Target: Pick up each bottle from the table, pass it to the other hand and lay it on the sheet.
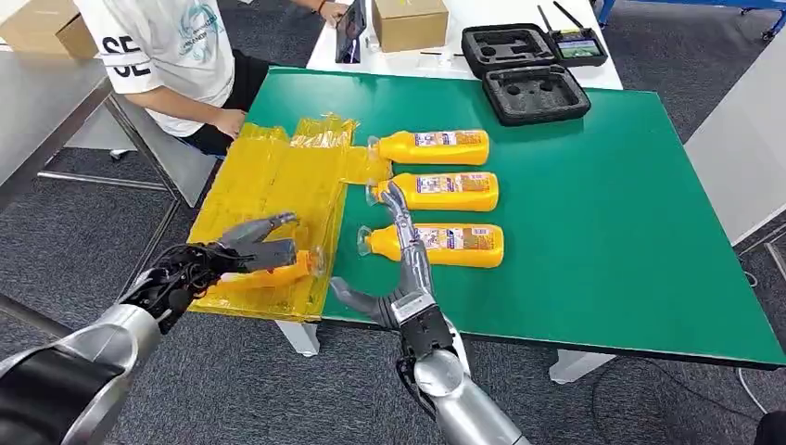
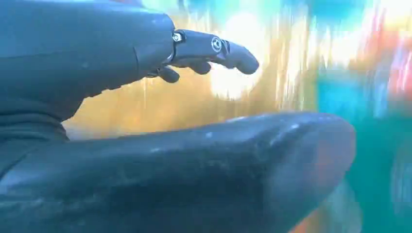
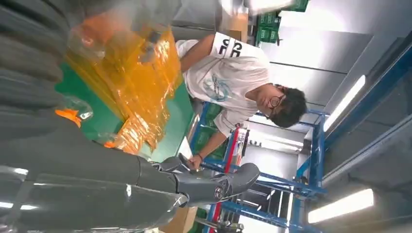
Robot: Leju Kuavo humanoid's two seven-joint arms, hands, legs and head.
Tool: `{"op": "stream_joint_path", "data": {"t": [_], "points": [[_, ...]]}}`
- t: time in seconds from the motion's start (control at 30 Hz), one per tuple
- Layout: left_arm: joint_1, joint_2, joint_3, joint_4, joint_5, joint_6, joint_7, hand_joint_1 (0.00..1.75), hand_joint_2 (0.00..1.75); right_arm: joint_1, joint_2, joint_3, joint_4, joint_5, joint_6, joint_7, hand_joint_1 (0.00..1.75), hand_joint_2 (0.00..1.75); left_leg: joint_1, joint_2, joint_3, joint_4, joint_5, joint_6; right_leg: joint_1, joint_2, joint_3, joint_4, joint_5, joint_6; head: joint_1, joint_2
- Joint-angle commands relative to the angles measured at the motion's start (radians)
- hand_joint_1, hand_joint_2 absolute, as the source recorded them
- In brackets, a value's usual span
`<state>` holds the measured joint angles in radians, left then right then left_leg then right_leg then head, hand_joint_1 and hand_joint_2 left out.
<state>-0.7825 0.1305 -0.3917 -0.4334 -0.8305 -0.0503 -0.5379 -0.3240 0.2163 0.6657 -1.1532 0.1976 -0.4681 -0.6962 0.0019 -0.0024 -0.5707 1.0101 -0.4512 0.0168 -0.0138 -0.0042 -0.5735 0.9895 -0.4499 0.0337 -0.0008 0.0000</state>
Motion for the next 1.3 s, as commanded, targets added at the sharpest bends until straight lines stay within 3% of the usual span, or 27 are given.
{"op": "stream_joint_path", "data": {"t": [0.03,0.1,0.13,0.33,0.47,0.53,0.57,0.63,0.67,0.77,0.93,1.03,1.3], "points": [[0.161,-0.125,0.343,-0.446,-0.304,0.748,-0.024,0.0,0.0,-0.003,-0.018,0.003,0.012,0.029,0.005,0.018,0.0,1.75,0.001,-0.003,0.0,0.001,-0.001,0.0,0.002,-0.003,0.002,-0.001,-0.001,-0.001,0.0,0.0],[0.216,-0.208,0.528,-0.602,-0.391,0.748,-0.156,0.0,0.0,-0.036,-0.023,0.006,0.037,0.036,0.003,0.025,0.0,1.75,0.001,-0.002,-0.001,0.001,-0.001,0.0,0.001,-0.002,0.001,-0.001,-0.001,-0.001,-0.001,0.0],[0.228,-0.215,0.541,-0.657,-0.414,0.748,-0.16,0.0,0.0,-0.043,-0.024,0.005,0.045,0.039,0.002,0.027,0.0,1.75,0.0,-0.002,-0.001,0.0,0.0,0.0,0.0,-0.002,0.0,-0.001,0.0,0.0,-0.002,0.0],[0.243,-0.218,0.544,-0.706,-0.446,0.748,-0.16,0.0,0.0,-0.051,-0.024,0.005,0.053,0.04,0.005,0.029,0.0,1.75,0.001,0.005,0.0,0.001,-0.001,-0.001,0.001,0.004,0.0,-0.001,0.001,-0.001,-0.001,0.0],[0.243,-0.218,0.544,-0.706,-0.446,0.748,-0.16,0.0,0.0,-0.051,-0.024,0.005,0.053,0.04,0.005,0.029,0.0,1.75,0.001,0.003,0.0,0.0,0.0,-0.001,0.001,0.001,0.0,-0.001,0.001,0.0,-0.001,0.0],[0.284,-0.227,0.538,-0.844,-0.537,0.748,-0.16,0.0,0.0,-0.082,-0.029,0.015,0.09,0.086,-0.003,0.049,0.0,1.75,0.002,0.003,0.0,0.0,0.0,-0.001,0.001,0.002,0.0,-0.001,0.001,0.0,-0.001,0.0],[0.287,-0.238,0.536,-0.808,-0.487,0.748,-0.16,0.0,0.0,-0.098,-0.036,0.017,0.104,0.123,-0.005,0.074,0.0,1.75,0.002,0.004,0.0,0.001,0.0,-0.001,0.002,0.003,0.0,-0.001,0.001,0.0,-0.001,0.0],[0.297,-0.242,0.504,-0.776,-0.391,0.748,-0.16,0.0,0.0,-0.135,-0.056,0.014,0.122,0.209,-0.005,0.138,0.0,1.75,0.003,0.005,0.001,0.001,-0.001,-0.001,0.002,0.004,0.001,-0.001,0.001,0.0,-0.001,0.0],[0.302,-0.245,0.477,-0.726,-0.276,0.748,-0.16,0.0,0.0,-0.17,-0.074,0.007,0.142,0.283,0.017,0.218,0.0,1.75,0.003,0.005,0.001,0.0,0.0,-0.001,0.002,0.004,0.002,-0.002,0.002,0.0,-0.001,0.0],[0.323,-0.199,0.348,-0.586,0.096,0.748,-0.16,0.0,0.0,-0.304,-0.128,-0.037,0.229,0.461,0.131,0.388,0.0,1.75,0.001,0.001,0.002,-0.001,0.001,0.0,0.0,0.0,0.003,-0.002,0.001,0.0,-0.001,0.0],[0.394,-0.131,0.204,-0.563,0.462,0.709,-0.16,0.0,0.0,-0.544,-0.187,-0.056,0.514,0.621,0.265,0.525,0.0,1.75,0.0,0.003,0.001,-0.001,0.002,0.0,-0.001,0.002,0.001,-0.001,0.004,0.001,-0.001,0.0],[0.398,-0.119,0.166,-0.543,0.538,0.686,-0.16,0.0,0.0,-0.628,-0.211,-0.023,0.64,0.674,0.396,0.585,0.0,1.75,-0.001,0.003,0.0,0.0,0.003,0.002,-0.002,0.002,0.0,-0.001,0.005,0.0,-0.001,0.0],[0.381,-0.117,0.162,-0.522,0.571,0.683,-0.16,0.0,0.0,-0.647,-0.224,-0.021,0.679,0.685,0.413,0.603,0.0,1.75,-0.001,-0.001,-0.001,0.001,0.003,0.002,-0.001,-0.002,0.001,-0.001,0.005,0.0,-0.001,0.0]]}}
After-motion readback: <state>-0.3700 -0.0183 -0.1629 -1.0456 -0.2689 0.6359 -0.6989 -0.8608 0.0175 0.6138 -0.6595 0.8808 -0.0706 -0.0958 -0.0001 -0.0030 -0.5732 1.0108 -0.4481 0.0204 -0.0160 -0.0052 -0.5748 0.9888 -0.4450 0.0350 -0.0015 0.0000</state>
